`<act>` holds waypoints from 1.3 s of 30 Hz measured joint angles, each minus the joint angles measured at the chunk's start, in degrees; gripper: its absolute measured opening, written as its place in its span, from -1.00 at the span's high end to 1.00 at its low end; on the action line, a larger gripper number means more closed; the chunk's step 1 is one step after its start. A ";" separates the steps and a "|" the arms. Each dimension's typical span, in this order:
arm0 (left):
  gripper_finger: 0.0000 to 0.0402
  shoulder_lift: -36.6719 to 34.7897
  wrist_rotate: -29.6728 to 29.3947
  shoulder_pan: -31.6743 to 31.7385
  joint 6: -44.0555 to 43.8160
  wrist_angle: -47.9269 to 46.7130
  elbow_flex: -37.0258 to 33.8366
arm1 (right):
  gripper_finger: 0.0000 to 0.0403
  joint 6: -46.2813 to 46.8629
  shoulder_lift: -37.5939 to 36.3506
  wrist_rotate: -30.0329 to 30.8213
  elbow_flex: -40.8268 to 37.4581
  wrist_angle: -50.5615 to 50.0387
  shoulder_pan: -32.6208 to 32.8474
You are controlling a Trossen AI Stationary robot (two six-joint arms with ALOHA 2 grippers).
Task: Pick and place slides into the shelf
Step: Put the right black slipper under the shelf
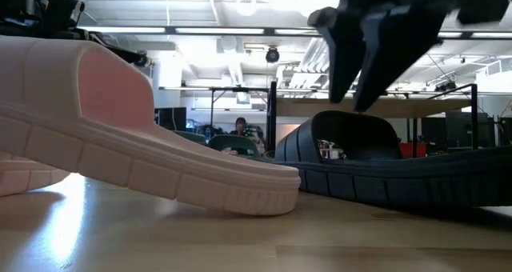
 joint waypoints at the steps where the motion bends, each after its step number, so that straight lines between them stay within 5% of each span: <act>1: 1.00 0.02 0.00 0.01 0.00 0.00 0.00 | 0.06 0.12 0.62 0.86 0.00 -0.04 -0.03; 13: 1.00 0.02 0.00 0.01 -0.02 0.00 0.00 | 0.24 6.22 6.14 9.13 0.00 -3.94 -0.02; 25: 1.00 0.01 0.00 0.00 -0.02 0.00 0.00 | 0.95 6.05 6.17 12.35 0.00 -4.09 -0.02; 33: 1.00 0.02 0.00 0.02 -0.02 0.00 0.00 | 0.98 6.80 6.04 17.26 0.00 -5.72 0.75; 39: 1.00 0.01 0.00 0.02 -0.02 -0.02 0.00 | 0.99 16.00 5.95 21.12 2.89 -18.56 1.28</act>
